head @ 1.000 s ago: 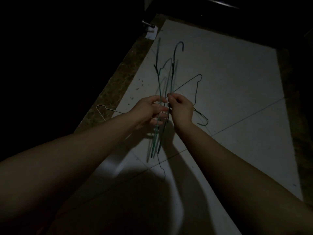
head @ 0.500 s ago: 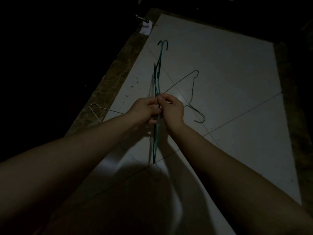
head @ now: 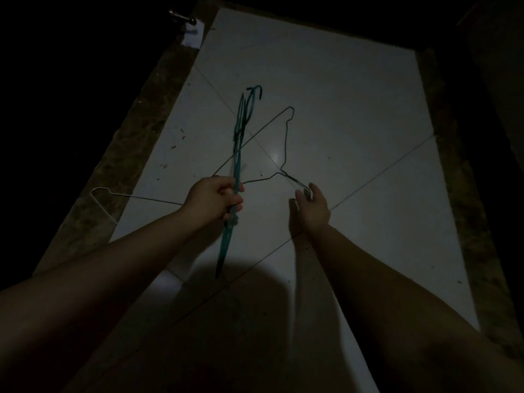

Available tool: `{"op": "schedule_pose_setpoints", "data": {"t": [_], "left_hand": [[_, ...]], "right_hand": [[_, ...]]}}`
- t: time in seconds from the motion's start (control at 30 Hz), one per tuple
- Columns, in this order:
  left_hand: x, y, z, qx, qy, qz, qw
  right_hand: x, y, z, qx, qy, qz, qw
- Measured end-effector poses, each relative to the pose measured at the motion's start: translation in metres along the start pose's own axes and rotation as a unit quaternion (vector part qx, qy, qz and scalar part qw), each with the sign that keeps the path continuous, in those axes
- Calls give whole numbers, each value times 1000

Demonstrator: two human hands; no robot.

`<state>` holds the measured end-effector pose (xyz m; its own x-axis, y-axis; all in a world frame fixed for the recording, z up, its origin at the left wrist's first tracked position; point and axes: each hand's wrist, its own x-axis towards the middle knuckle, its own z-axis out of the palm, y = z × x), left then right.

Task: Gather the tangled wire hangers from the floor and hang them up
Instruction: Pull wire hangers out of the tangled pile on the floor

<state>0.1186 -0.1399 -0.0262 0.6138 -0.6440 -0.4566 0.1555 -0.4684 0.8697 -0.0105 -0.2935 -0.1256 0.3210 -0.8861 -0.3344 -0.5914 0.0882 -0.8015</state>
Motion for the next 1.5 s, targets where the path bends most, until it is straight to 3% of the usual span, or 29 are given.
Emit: {"op": "schedule_pose_setpoints", "data": {"t": [0.2,0.37,0.47,0.63,0.87,1.03,1.2,1.5], "left_hand": [[11,-6,6,34,15,6,999],[8,-11,8,31,26,1,999],[7,-13,4,48,32,20,998],[4,-7,-5,37,63,41,997],[-2,5,-27,59,105,75,990],[-10,11,-37,68,115,93,987],[-24,9,-39,77,87,97,988],[-39,1,-50,66,60,115,989]], "right_hand": [[26,19,12,-209,-74,-25,975],[24,21,15,-111,-49,-30,992],[17,9,18,51,-3,-32,998],[-1,-48,-2,316,61,38,946],[-42,-137,-31,405,-27,-26,913],[-75,-178,-34,361,-136,-101,917],[-97,-199,-26,380,-215,-116,892],[-116,-222,-10,432,-248,-115,859]]}}
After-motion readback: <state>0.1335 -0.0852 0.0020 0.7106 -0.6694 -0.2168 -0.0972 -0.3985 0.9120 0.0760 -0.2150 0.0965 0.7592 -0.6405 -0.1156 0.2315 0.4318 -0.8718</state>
